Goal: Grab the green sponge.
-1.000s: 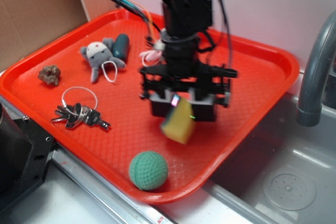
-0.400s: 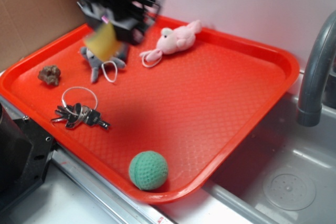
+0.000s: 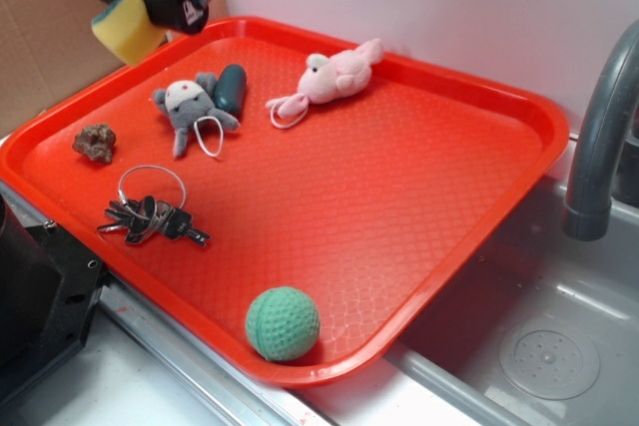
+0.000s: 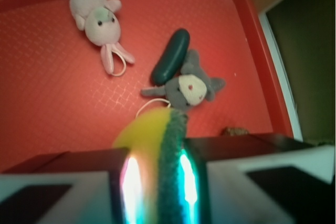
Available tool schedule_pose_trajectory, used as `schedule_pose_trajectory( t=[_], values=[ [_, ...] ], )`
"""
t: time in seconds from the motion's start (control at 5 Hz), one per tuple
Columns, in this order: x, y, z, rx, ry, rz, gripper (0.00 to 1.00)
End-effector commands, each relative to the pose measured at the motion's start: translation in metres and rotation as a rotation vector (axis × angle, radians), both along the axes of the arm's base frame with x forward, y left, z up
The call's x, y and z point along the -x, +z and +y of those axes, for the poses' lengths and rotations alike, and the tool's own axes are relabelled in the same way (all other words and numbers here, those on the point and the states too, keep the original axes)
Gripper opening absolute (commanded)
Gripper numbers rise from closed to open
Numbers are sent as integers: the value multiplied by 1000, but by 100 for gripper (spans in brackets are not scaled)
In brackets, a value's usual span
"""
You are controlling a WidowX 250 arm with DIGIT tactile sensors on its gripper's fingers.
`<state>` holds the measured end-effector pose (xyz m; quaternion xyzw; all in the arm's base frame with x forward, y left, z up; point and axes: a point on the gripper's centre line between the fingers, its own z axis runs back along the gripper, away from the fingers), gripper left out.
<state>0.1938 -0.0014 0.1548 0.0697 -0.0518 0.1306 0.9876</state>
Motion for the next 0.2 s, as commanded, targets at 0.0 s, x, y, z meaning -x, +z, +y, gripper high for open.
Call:
schedule_pose_trajectory(
  t=[0.0],
  values=[
    [-14,18,9,48,58,-55,0]
  ],
)
